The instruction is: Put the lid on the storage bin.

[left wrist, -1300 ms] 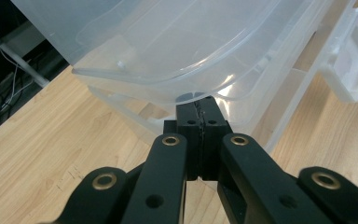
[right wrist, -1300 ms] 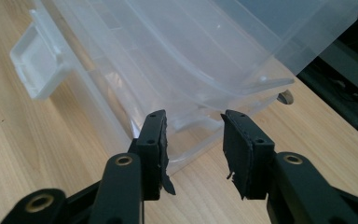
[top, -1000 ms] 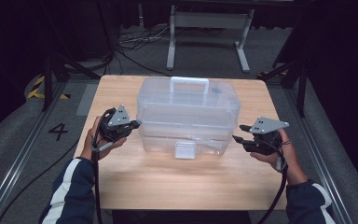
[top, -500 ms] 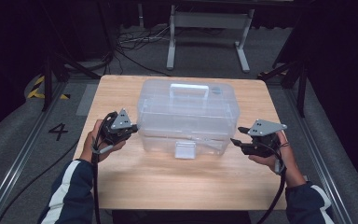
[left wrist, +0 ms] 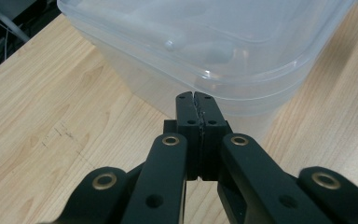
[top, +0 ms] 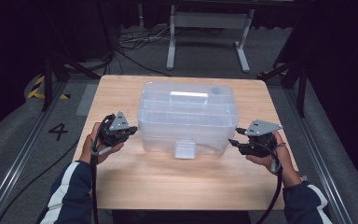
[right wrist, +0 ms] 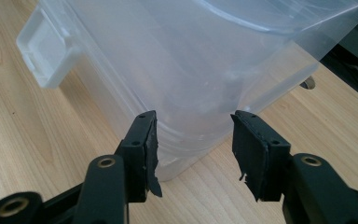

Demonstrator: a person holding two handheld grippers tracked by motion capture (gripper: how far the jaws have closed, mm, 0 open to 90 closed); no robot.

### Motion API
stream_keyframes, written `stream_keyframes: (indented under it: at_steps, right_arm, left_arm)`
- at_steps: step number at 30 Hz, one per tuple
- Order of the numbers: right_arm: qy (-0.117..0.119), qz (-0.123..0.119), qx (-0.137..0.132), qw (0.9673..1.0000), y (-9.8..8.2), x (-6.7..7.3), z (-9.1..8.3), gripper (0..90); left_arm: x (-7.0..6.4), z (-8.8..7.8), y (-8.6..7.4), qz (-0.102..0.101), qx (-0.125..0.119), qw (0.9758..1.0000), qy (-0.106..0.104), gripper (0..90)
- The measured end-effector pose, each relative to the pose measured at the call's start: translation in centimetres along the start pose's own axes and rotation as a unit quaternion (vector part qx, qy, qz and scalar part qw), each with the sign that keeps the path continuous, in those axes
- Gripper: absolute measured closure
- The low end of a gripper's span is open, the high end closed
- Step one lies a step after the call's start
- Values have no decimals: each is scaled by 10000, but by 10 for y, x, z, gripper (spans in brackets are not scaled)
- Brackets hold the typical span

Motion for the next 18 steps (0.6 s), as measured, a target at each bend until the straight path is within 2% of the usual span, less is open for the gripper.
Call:
stream_keyframes:
  at_steps: [11, 18]
  right_arm:
    - [-70, -112, 94, 9999, -4, -2, -7, 511]
    - [-115, -175, 199, 9996, -11, -4, -11, 502]
  left_arm:
    - [-10, -8, -3, 121, -8, 9999, -80, 870]
    - [-18, -13, -12, 201, 71, 9998, -58, 786]
Point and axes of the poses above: each handheld gripper's, and its own axes: z roughly forward along the jaws, y roughly out of its top, x roughly to its left, the point moved 6 cm from there along z, roughly forward along the jaws, and after that the axes turned 7 degrees about -y, right-handed, at the moved point
